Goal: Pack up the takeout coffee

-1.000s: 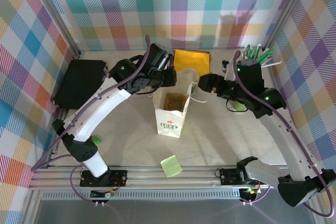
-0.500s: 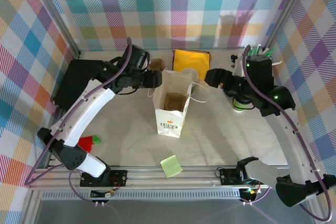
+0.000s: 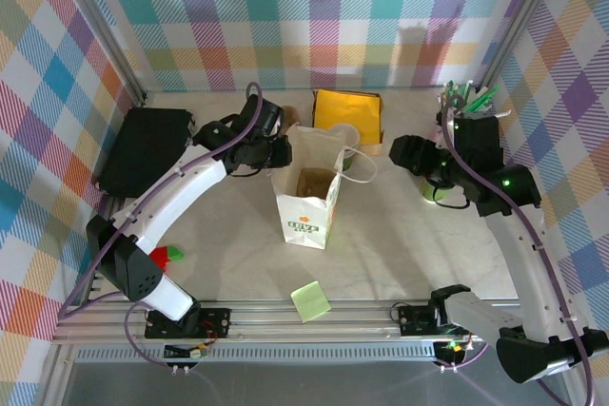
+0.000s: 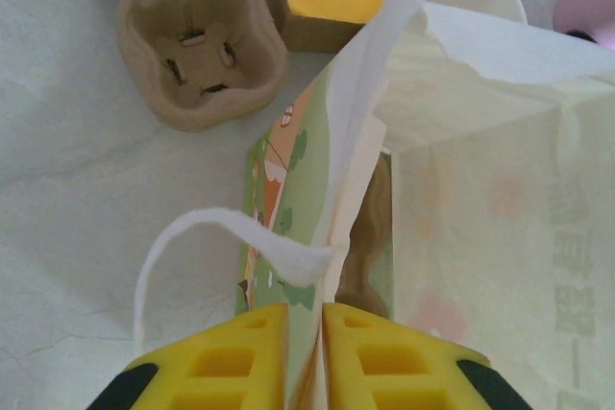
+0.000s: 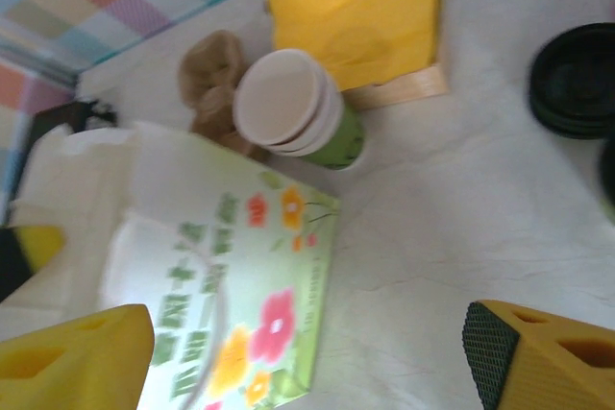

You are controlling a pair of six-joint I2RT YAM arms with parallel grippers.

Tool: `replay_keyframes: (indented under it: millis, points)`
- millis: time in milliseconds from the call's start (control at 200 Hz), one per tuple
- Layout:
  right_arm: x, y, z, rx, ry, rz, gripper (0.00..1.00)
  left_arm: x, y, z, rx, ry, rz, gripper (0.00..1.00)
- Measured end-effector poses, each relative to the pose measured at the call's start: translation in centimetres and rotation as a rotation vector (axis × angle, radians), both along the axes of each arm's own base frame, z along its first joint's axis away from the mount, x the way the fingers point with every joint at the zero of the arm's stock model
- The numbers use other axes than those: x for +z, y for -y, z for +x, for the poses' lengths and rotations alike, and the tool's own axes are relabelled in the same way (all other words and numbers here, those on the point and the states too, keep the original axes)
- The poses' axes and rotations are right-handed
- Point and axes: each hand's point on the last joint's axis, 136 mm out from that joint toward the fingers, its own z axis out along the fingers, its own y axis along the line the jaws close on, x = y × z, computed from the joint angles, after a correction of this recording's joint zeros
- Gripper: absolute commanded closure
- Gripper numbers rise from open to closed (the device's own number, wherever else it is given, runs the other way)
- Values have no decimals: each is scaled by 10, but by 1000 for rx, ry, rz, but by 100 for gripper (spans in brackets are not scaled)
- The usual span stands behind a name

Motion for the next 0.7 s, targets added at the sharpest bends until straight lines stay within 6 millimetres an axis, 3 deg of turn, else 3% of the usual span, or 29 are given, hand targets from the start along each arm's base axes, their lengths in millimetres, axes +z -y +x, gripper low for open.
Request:
replay_keyframes:
  millis: [425, 700]
  points:
    - [-54, 81, 27, -250, -132, -202, 13, 6, 0, -6, 155, -21, -99, 93]
    - [-72, 104, 30, -303, -194, -219, 11, -1, 1, -11, 243, -66, -184, 96]
